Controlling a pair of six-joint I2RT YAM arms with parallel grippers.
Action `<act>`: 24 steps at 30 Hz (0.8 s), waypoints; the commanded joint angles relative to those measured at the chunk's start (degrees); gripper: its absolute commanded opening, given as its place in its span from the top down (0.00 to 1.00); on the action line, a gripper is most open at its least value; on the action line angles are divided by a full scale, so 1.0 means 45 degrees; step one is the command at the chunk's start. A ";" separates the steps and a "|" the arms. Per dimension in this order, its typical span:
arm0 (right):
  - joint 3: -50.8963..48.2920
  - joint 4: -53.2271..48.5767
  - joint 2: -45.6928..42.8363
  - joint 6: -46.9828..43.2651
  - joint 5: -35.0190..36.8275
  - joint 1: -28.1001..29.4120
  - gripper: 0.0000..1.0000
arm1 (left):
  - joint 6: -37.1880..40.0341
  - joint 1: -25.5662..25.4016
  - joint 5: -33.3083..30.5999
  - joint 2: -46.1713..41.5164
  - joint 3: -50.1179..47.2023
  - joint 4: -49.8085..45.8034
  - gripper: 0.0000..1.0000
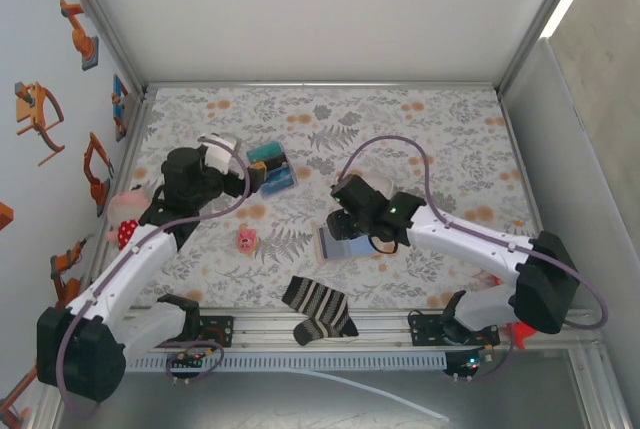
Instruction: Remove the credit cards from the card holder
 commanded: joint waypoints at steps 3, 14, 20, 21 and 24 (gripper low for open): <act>0.0644 0.0036 0.1006 0.0648 -0.0124 0.0286 0.52 | -0.2648 -0.0041 -0.1729 -0.1264 -0.0948 0.0302 0.03; 0.1130 -0.0823 0.2622 0.1300 -0.0170 0.0355 0.57 | -0.4063 -0.0047 -0.2769 -0.1580 -0.1349 -0.0344 0.03; 0.1168 -0.0849 0.3250 0.1756 -0.0248 0.0368 0.63 | -0.4411 -0.0040 -0.3118 -0.1482 -0.1349 -0.0639 0.03; 0.1158 -0.0843 0.3343 0.1776 -0.0266 0.0338 0.64 | -0.4416 -0.0054 -0.3208 -0.1500 -0.1333 -0.0695 0.03; 0.1216 -0.0851 0.3581 0.1834 -0.0305 0.0340 0.68 | -0.4449 -0.0052 -0.3388 -0.1475 -0.1325 -0.0848 0.03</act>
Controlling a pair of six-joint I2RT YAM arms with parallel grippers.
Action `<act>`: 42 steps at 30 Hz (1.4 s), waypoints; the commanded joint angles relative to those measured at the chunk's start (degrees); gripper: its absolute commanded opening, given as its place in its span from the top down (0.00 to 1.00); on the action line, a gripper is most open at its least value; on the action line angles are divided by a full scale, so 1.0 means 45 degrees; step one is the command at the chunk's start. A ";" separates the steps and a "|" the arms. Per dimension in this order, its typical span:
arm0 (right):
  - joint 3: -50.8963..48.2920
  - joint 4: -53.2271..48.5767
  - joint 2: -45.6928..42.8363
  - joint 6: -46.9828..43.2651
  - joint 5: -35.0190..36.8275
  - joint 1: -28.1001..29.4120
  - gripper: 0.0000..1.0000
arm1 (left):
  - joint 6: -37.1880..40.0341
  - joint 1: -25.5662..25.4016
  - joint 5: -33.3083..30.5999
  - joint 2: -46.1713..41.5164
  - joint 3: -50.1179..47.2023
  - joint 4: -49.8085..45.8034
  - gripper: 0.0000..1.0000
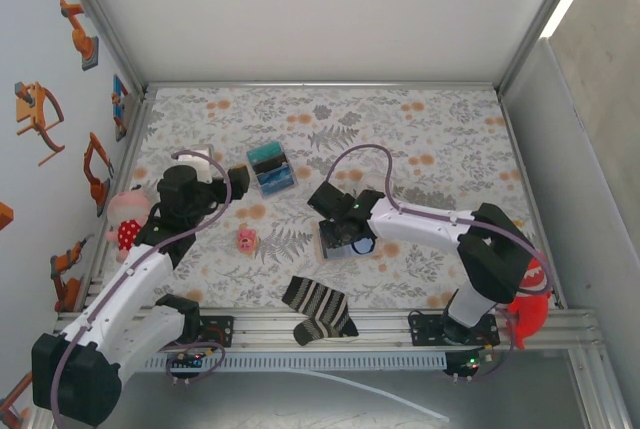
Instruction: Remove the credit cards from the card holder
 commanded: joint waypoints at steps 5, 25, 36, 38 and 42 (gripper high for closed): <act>0.0443 -0.0332 0.0424 0.0368 -0.0043 0.0030 0.71 | -0.0330 -0.0017 -0.0307 0.0037 -0.0076 -0.0357 0.03; 0.0021 0.0590 0.1493 0.0583 -0.1214 0.0072 0.54 | -0.0479 -0.0025 -0.0216 0.0264 0.0168 -0.0708 0.03; -0.0534 0.0919 0.1889 0.0661 -0.1140 -0.0051 0.60 | -0.0475 -0.0019 -0.0048 0.0142 0.0476 -0.0937 0.03; -0.0655 0.1006 0.1818 0.0661 -0.1114 -0.0110 0.63 | -0.0468 -0.0018 -0.0066 0.0054 0.0487 -0.0949 0.03; -0.0947 0.1342 0.1620 0.0646 -0.1268 -0.0265 0.70 | -0.0457 -0.0021 0.0067 -0.0050 0.0544 -0.1017 0.03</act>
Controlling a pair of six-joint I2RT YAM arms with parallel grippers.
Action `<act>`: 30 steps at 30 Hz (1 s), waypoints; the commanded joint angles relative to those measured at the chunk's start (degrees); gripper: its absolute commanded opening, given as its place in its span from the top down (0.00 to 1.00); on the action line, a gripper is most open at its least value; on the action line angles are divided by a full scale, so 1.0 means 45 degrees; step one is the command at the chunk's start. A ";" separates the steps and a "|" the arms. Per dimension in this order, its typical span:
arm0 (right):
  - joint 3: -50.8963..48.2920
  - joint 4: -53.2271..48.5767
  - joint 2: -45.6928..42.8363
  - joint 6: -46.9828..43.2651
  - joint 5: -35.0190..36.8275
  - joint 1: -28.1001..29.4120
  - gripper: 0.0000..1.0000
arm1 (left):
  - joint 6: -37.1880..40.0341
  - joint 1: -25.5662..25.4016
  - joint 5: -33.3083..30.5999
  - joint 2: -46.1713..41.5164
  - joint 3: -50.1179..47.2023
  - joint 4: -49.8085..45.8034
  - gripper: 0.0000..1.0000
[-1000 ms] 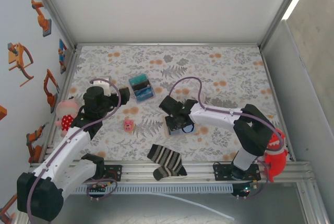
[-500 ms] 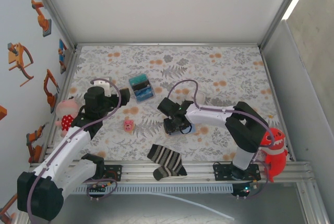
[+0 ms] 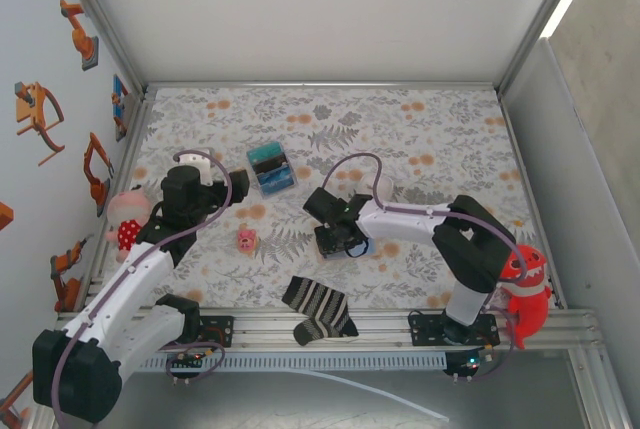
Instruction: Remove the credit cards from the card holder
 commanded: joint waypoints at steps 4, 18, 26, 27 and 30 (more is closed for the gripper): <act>-0.0729 0.0310 0.0277 0.0098 -0.0100 -0.0279 0.79 | -0.0119 -0.0026 0.0423 -0.0346 0.0643 -0.0367 0.03; -0.0826 0.1389 -0.1174 0.0100 -0.1207 -0.0289 0.92 | 0.0268 -0.0736 0.0603 -0.1002 0.0997 -0.0649 0.03; -0.0982 0.1057 -0.1384 0.0109 -0.0698 -0.0347 0.87 | 0.0340 -0.1316 0.0431 -0.0595 0.1421 -0.0658 0.03; -0.1016 0.1047 -0.1395 0.0131 -0.0667 -0.0359 0.87 | 0.0350 -0.1360 0.0412 -0.0535 0.1477 -0.0657 0.03; -0.1078 0.1014 -0.1554 0.0178 -0.0497 -0.0401 0.86 | 0.0438 -0.1572 0.0284 -0.0413 0.1604 -0.0664 0.03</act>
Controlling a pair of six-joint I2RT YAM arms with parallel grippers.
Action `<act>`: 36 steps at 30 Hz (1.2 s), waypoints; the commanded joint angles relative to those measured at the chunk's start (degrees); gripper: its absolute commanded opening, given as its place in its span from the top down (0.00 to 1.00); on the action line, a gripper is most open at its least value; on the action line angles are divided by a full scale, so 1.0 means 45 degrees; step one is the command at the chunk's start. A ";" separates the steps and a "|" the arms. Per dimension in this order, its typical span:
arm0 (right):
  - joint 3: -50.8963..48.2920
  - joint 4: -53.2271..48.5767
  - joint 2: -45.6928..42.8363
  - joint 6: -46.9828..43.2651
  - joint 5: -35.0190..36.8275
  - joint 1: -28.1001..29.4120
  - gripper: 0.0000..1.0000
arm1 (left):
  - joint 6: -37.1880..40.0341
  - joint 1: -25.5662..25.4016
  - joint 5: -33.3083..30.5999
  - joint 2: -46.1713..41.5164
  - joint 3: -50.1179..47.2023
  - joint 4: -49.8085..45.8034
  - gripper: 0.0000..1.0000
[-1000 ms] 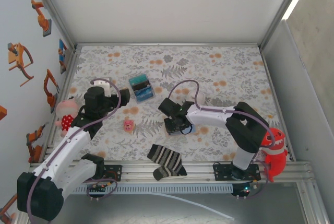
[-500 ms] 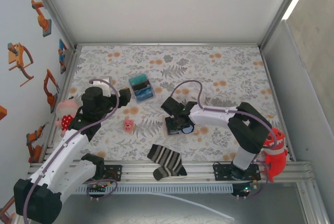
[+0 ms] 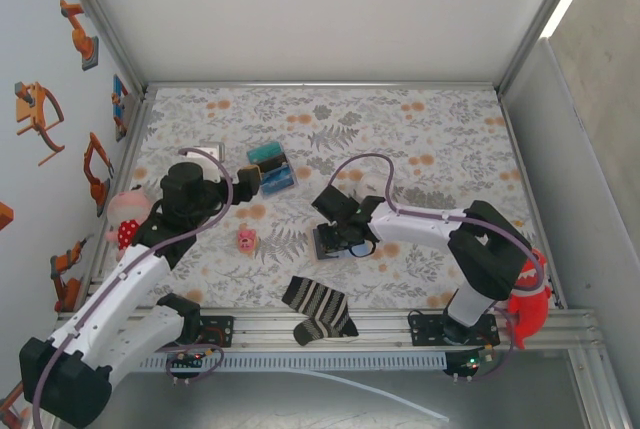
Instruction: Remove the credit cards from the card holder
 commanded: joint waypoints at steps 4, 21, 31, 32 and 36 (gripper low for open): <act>-0.0178 -0.0400 -0.0810 0.0156 0.0766 -0.0150 0.86 | 0.0484 -0.0421 -0.0468 0.0180 0.0613 -0.0212 0.03; -0.0893 -0.0650 -0.1928 0.0233 0.1366 -0.0575 0.86 | 0.1099 -0.1367 -0.1777 0.0053 0.0760 -0.1433 0.03; -0.1789 -0.0663 -0.2776 0.0439 0.1595 -0.0985 0.85 | 0.1586 -0.2849 -0.3224 0.0123 0.0774 -0.2027 0.03; -0.1886 -0.0679 -0.2852 0.0439 0.1615 -0.1031 0.84 | 0.1589 -0.3011 -0.3331 0.0191 0.0769 -0.2064 0.03; -0.2352 -0.0708 -0.3275 0.0439 0.1615 -0.1421 0.80 | 0.1649 -0.3825 -0.4007 0.0521 0.0703 -0.2110 0.03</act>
